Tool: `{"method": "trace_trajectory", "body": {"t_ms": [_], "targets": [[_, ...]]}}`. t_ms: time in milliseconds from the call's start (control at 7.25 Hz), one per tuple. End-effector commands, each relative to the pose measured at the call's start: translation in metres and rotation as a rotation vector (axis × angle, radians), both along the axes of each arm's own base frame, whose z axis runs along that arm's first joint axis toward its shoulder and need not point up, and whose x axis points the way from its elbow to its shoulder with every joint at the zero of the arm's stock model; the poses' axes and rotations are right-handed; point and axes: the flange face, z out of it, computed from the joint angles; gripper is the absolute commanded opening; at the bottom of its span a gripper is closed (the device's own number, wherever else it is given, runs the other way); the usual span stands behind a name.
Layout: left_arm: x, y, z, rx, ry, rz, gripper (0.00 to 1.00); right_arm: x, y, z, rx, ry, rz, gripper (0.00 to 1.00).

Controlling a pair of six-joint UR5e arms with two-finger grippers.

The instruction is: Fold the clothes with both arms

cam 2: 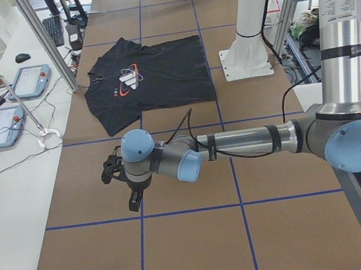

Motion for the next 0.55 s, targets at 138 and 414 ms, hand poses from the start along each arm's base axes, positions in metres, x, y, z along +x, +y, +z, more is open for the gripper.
{"method": "trace_trajectory", "body": {"t_ms": [138,414], "targets": [[0.000,0.021,0.006,-0.002,0.074,0.029,1.00,-0.002,-0.009,-0.011,-0.005,-0.013,0.025,1.00],[-0.001,0.040,0.000,0.013,0.066,0.029,1.00,-0.002,-0.010,-0.012,-0.003,-0.011,0.025,1.00]]}}
